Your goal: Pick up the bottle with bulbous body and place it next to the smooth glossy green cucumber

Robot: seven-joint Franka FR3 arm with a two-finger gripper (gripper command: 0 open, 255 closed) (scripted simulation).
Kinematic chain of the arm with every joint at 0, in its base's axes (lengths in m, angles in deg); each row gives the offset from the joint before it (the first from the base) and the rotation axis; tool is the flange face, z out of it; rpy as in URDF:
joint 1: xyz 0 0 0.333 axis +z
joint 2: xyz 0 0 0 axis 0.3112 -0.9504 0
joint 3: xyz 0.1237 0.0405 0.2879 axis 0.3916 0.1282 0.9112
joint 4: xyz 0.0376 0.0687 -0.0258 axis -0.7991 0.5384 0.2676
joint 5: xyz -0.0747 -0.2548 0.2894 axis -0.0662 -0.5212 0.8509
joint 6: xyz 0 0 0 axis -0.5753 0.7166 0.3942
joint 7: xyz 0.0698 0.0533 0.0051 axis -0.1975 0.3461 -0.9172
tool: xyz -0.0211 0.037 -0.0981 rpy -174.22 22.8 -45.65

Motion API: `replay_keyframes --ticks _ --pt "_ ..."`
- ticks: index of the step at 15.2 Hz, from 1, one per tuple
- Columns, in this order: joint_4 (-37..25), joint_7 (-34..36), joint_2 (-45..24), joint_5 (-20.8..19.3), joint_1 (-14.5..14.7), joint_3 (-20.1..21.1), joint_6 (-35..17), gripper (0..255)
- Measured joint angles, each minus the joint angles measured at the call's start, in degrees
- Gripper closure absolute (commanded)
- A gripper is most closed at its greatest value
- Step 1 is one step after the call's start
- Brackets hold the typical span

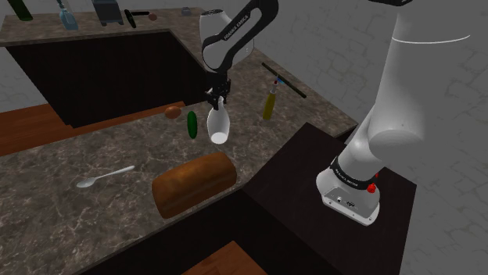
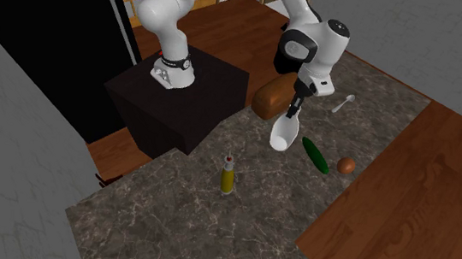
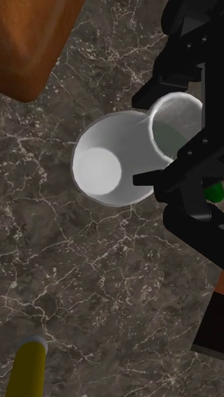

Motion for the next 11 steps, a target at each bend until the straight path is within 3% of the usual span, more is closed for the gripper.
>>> replay_keyframes --ticks 1,2,8,11 --pt "0.0 0.0 0.0 0.0 0.0 0.0 0.0 255" --pt "0.0 0.0 0.0 0.0 0.0 0.0 0.0 0" --pt "0.0 0.0 0.0 0.0 0.0 0.0 0.0 0" --pt "-1.5 -0.1 2.1 0.1 0.0 0.0 3.5 0"
